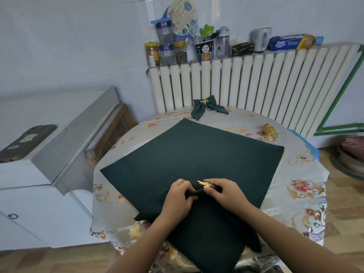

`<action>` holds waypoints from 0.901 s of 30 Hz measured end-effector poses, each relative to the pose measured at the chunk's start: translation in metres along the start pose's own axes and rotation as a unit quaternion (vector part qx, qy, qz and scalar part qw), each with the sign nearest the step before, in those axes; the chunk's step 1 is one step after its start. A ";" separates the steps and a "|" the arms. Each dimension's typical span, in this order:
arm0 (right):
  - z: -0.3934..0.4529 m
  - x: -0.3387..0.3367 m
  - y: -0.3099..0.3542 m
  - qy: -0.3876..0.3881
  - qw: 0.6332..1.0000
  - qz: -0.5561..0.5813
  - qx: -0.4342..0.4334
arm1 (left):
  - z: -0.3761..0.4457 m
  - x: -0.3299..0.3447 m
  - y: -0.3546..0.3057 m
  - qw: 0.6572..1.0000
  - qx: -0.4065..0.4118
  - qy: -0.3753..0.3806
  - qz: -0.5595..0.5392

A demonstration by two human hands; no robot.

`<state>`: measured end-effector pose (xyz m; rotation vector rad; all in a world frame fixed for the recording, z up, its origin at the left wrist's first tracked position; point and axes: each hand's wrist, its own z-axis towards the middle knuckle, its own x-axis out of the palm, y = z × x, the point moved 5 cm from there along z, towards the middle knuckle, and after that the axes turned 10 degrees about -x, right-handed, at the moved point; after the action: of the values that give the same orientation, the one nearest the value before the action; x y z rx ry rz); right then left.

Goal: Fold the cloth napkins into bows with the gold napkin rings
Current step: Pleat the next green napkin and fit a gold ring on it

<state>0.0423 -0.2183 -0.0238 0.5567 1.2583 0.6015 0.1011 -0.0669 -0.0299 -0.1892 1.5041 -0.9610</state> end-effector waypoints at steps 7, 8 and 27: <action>0.006 0.003 -0.012 0.052 0.997 -0.050 0.035 | -0.010 -0.001 0.000 0.996 0.078 0.004 0.049; 0.004 0.003 -0.012 0.056 0.997 -0.044 0.016 | -0.010 -0.004 0.000 0.999 0.051 0.001 0.017; 0.003 -0.026 0.010 -0.060 0.992 -0.058 -0.094 | 0.013 -0.006 0.003 0.791 -0.296 0.280 -0.457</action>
<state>0.0393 -0.2290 0.0016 0.3554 1.0998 0.5732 0.1152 -0.0668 -0.0256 -1.2807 2.3097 -1.3213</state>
